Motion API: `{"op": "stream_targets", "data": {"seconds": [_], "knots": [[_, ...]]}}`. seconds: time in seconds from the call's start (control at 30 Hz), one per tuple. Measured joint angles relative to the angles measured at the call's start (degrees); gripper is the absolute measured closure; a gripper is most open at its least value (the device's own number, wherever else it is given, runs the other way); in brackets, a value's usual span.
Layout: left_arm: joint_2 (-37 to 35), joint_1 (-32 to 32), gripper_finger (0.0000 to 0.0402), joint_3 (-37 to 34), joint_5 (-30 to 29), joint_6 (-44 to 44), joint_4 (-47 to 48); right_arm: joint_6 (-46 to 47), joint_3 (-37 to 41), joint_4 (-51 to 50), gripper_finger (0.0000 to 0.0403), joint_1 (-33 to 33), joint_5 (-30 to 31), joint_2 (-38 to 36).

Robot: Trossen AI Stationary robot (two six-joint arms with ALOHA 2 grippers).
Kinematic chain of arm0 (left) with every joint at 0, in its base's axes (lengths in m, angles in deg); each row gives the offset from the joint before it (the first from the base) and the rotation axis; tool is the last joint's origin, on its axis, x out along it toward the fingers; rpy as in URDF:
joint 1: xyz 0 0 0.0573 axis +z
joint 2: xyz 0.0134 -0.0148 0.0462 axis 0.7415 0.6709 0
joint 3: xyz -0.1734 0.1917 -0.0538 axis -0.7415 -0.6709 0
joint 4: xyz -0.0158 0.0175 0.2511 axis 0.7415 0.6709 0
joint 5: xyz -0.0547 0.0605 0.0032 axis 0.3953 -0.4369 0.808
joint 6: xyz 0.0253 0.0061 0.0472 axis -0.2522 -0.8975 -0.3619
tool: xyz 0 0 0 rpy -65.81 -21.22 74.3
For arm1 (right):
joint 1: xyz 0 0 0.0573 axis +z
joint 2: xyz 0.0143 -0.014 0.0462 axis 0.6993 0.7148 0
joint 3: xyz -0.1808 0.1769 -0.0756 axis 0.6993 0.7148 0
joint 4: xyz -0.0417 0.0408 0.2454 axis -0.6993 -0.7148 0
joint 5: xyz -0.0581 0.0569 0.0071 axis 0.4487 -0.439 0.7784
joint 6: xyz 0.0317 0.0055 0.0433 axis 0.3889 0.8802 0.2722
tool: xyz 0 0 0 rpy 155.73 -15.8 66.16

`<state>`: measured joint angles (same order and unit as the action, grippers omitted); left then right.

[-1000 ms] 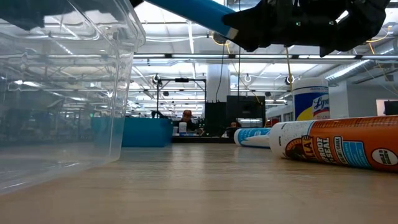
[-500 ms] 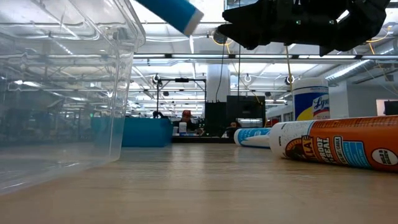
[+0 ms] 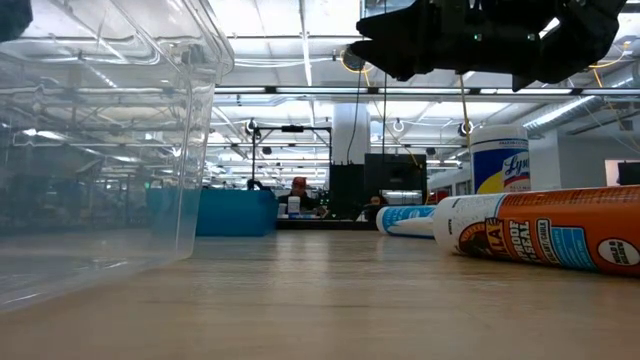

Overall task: Pick & place silicon tubes, Sealant and Lysol wipes
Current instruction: Put the middle blue sealant into the transparent bin, then adjust the right blue sealant

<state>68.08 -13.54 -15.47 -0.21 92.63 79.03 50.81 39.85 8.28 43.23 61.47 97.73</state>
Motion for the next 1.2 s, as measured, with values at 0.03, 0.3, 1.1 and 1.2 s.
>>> {"op": "stream_targets", "data": {"seconds": [0.03,0.3,1.1,1.2], "knots": [[0.3,-0.9,0.0179,0.7,0.0,1.4,1.8,-0.1,0.0,0.0,0.0079,0.0,0.0,0.0],[3.6,-1.5,0.0179,0.7,0.3,18.4,15.0,-0.3,0.0,-0.5,0.0078,0.0,0.0,0.0],[8.4,3.9,0.0060,0.3,7.6,23.7,14.6,-0.4,0.0,-0.5,0.0078,0.0,0.0,0.0],[8.0,3.9,0.0055,0.3,7.7,23.7,14.5,-0.4,0.0,-0.5,0.0078,0.0,0.0,0.0]]}}
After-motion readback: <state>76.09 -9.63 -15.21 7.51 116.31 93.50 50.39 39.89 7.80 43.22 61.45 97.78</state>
